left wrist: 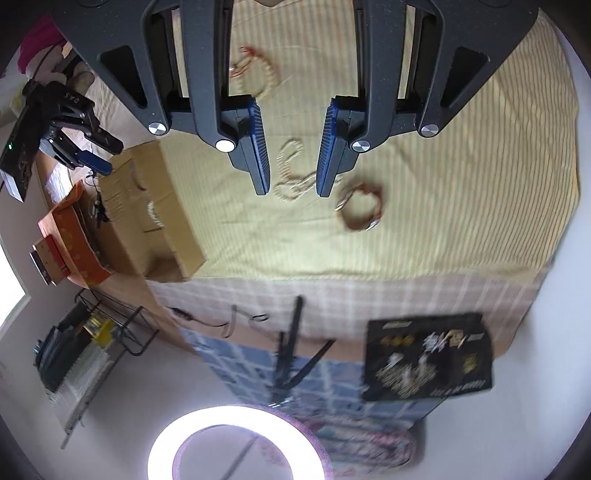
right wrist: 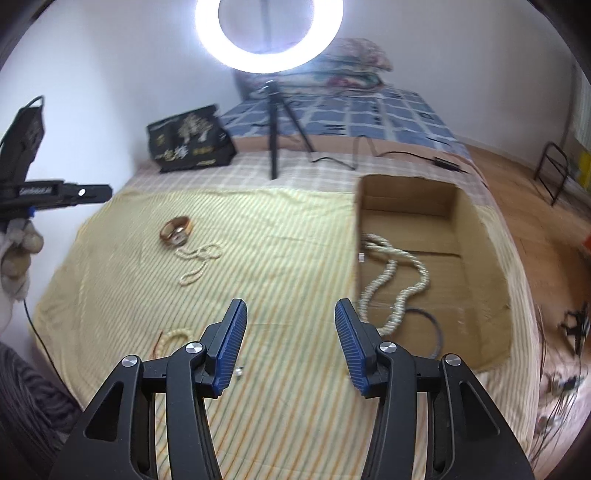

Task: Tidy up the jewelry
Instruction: 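Open the left tool to release the pearl necklace into the box, then grasp the cream bead bracelet with the left tool while the right tool grasps its pearl on red cord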

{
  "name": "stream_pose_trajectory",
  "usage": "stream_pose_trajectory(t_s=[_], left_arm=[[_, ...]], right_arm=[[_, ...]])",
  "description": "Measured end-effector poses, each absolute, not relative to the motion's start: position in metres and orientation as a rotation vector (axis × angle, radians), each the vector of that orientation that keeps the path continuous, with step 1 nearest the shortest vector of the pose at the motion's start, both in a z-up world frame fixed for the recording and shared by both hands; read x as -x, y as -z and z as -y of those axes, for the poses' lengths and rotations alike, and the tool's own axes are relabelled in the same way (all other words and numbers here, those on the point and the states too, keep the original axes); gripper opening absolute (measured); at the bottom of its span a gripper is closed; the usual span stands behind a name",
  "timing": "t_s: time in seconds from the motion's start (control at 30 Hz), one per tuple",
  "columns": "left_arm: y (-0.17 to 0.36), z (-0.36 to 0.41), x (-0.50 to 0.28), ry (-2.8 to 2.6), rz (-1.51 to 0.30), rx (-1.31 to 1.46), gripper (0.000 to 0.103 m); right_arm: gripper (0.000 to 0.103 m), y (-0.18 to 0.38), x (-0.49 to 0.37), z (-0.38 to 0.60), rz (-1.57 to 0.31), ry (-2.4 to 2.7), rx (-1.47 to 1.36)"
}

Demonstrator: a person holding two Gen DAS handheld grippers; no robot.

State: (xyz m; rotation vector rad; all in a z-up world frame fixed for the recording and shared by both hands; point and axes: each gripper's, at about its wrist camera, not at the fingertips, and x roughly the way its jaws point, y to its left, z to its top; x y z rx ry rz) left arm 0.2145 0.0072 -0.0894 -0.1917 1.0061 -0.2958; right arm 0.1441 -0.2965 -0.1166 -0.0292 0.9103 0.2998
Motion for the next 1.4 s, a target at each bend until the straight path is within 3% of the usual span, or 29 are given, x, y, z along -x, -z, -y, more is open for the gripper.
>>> stream_pose_trajectory(t_s=[0.43,0.77,0.93,1.1,1.4], left_arm=[[0.141,-0.053,-0.221,0.22,-1.115,0.284,0.025],[0.172,-0.019,-0.206,0.35,-1.239,0.248,0.025],[0.187,0.014,-0.195,0.432,-1.294,0.183,0.025],[0.201,0.039,-0.185,0.486,-1.341,0.126,0.025],[0.22,0.061,-0.184,0.493,-1.382,0.042,0.025]], right_arm=[[0.053,0.163,-0.147,0.24,-1.116,-0.491,0.1],[0.053,0.19,-0.157,0.263,-1.259,-0.444,-0.128],[0.036,0.198,-0.156,0.264,-1.282,-0.423,-0.104],[0.034,0.205,-0.146,0.251,-1.283,-0.425,0.059],[0.028,0.212,-0.144,0.253,-1.279,-0.426,0.099]])
